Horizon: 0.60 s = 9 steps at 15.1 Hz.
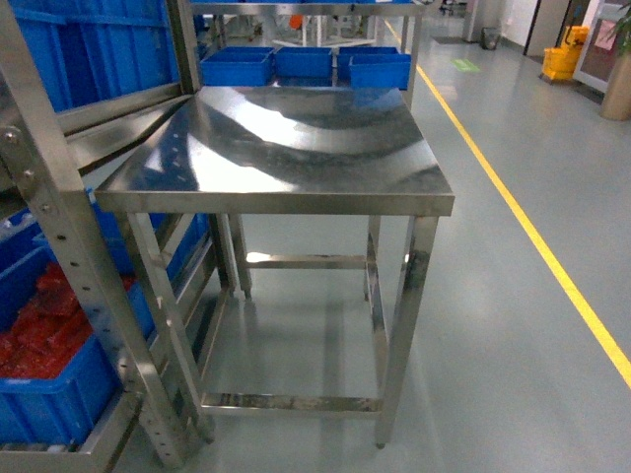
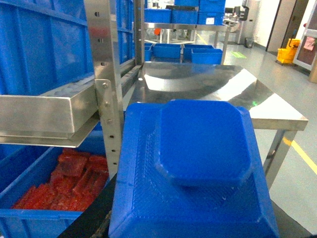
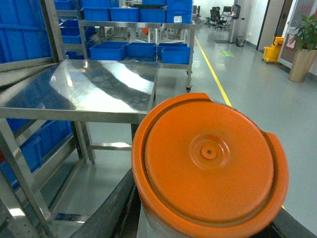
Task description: Sort blue parts and orange caps into right shelf containers
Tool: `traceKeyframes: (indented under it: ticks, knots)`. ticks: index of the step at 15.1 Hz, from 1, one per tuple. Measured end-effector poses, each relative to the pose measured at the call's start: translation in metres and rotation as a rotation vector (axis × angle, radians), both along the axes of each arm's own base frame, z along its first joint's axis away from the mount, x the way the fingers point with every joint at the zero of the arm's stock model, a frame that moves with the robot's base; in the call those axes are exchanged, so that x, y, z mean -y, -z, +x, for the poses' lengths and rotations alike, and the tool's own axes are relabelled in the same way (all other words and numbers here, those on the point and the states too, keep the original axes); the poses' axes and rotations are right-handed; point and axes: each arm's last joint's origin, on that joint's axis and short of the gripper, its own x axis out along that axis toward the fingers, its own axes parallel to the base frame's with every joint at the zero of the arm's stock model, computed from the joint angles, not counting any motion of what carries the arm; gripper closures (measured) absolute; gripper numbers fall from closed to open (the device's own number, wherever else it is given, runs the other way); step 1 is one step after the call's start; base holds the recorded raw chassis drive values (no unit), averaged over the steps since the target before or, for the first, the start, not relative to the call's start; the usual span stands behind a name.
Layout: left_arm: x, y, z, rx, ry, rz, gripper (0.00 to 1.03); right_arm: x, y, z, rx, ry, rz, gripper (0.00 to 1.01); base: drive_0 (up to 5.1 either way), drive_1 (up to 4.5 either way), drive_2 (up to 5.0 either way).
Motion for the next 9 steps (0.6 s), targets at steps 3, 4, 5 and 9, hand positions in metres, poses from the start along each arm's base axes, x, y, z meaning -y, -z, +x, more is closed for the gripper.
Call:
traceKeyframes:
  ticks: [3, 4, 5, 9]
  knots:
    - [0.0000, 0.0000, 0.0000, 0.000, 0.000, 0.000, 0.59, 0.0000, 0.0000, 0.0000, 0.000, 0.000, 0.000, 0.57, -4.7, 1.56, 3.5]
    - [0.0000, 0.0000, 0.0000, 0.000, 0.000, 0.000, 0.59, 0.0000, 0.0000, 0.0000, 0.000, 0.000, 0.000, 0.57, -4.8, 1.45, 3.4]
    - [0.0000, -0.0001, 0.0000, 0.002, 0.000, 0.000, 0.59, 0.0000, 0.0000, 0.0000, 0.000, -0.001, 0.000, 0.57, -4.9, 1.37, 3.3]
    - [0.0000, 0.0000, 0.0000, 0.000, -0.001, 0.000, 0.59, 0.0000, 0.0001, 0.0000, -0.001, 0.000, 0.000, 0.57, -4.9, 1.38, 3.3]
